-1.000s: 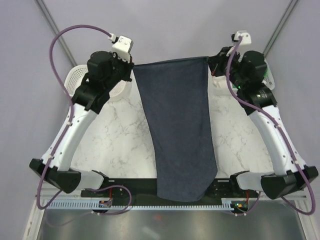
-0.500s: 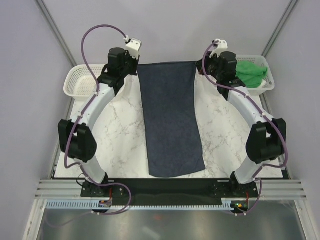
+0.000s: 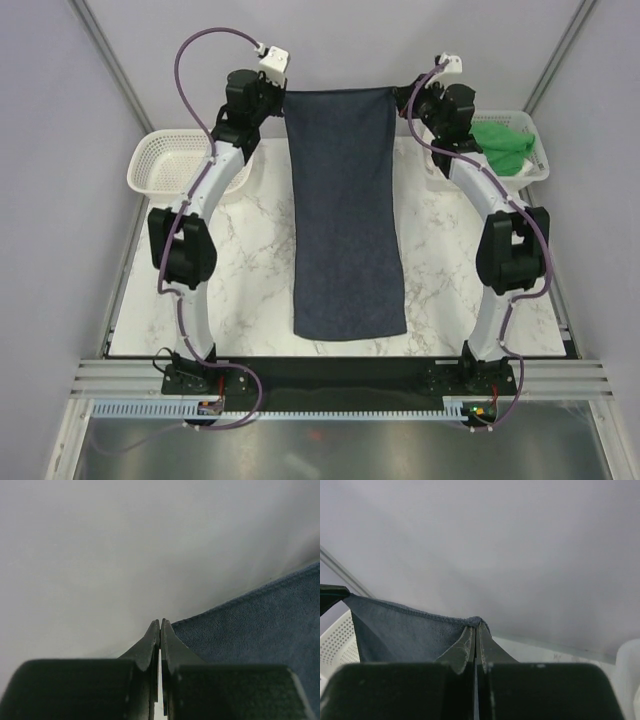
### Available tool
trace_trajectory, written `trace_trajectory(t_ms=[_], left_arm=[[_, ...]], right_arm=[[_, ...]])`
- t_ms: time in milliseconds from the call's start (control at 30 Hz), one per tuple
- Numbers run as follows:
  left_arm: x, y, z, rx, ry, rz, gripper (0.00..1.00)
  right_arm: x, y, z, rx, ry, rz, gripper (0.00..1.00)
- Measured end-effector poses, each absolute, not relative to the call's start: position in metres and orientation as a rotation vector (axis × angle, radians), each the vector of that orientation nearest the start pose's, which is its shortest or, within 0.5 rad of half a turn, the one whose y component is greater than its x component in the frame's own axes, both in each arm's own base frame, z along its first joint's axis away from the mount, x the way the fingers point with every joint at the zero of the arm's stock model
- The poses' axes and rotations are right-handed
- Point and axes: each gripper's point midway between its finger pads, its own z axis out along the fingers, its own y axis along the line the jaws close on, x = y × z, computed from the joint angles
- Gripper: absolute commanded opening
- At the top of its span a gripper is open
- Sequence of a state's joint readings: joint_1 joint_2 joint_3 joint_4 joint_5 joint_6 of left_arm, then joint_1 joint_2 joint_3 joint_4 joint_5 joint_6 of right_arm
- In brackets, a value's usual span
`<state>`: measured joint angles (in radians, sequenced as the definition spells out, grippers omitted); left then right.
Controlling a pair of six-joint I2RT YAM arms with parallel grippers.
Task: Fold and stack the towels
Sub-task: Fold the towel
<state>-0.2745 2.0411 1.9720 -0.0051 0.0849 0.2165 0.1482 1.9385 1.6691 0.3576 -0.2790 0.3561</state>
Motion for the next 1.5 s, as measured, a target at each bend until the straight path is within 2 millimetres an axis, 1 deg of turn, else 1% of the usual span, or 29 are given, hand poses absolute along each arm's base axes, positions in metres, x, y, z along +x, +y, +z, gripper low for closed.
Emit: trace_trajectory(t_ms=[100,167,233,367,433,500,600,667,733,800,867,967,1033,1100,1133,1167,1200,1300,1333,1433,1500], left_arm=[[0.629,-0.175,0.321,0.459,1.582,-0.105,0.02],[0.642,-0.171,0.309,0.463,1.597,-0.109,0.02],[0.648,-0.169,0.296,0.473,1.618,-0.118,0.02],[0.643,-0.173,0.274,0.522,1.662,-0.174,0.02],[0.638,-0.177,0.264,0.545,1.681,-0.202,0.02],[0.629,-0.18,0.25,0.567,1.717,-0.23,0.02],[0.609,-0.187,0.23,0.602,1.776,-0.269,0.02],[0.595,-0.189,0.222,0.614,1.816,-0.286,0.02],[0.578,-0.193,0.221,0.622,1.838,-0.312,0.02],[0.56,-0.196,0.225,0.629,1.85,-0.338,0.02],[0.543,-0.199,0.232,0.634,1.853,-0.354,0.02],[0.51,-0.203,0.246,0.648,1.854,-0.393,0.02],[0.489,-0.206,0.256,0.656,1.846,-0.423,0.02],[0.468,-0.21,0.264,0.662,1.839,-0.453,0.02],[0.456,-0.211,0.266,0.667,1.838,-0.465,0.02],[0.446,-0.211,0.265,0.671,1.844,-0.475,0.02],[0.432,-0.213,0.264,0.68,1.846,-0.488,0.02],[0.4,-0.217,0.256,0.708,1.859,-0.52,0.02],[0.389,-0.218,0.25,0.715,1.873,-0.528,0.02],[0.354,-0.214,0.224,0.72,1.948,-0.547,0.02],[0.336,-0.212,0.209,0.719,1.991,-0.562,0.02]], right_arm=[[0.618,0.154,0.325,-0.077,1.508,0.62,0.0],[0.636,0.154,0.313,-0.075,1.516,0.624,0.0],[0.648,0.154,0.297,-0.073,1.54,0.635,0.0],[0.652,0.153,0.268,-0.076,1.604,0.655,0.0],[0.649,0.153,0.259,-0.085,1.622,0.666,0.0],[0.642,0.153,0.249,-0.093,1.651,0.678,0.0],[0.623,0.152,0.231,-0.1,1.723,0.692,0.0],[0.607,0.152,0.224,-0.113,1.769,0.699,0.0],[0.589,0.151,0.223,-0.124,1.81,0.701,0.0],[0.572,0.15,0.23,-0.14,1.834,0.696,0.0],[0.552,0.148,0.242,-0.161,1.844,0.687,0.0],[0.52,0.144,0.265,-0.189,1.852,0.671,0.0],[0.497,0.14,0.277,-0.198,1.857,0.656,0.0],[0.475,0.136,0.281,-0.197,1.875,0.645,0.0],[0.462,0.134,0.282,-0.196,1.881,0.64,0.0],[0.45,0.131,0.28,-0.19,1.897,0.635,0.0],[0.437,0.129,0.277,-0.184,1.914,0.632,0.0],[0.404,0.124,0.261,-0.162,1.972,0.628,0.0],[0.393,0.122,0.253,-0.145,1.995,0.625,0.0],[0.361,0.117,0.226,-0.092,2.085,0.637,0.0],[0.342,0.117,0.211,-0.071,2.137,0.651,0.0]])
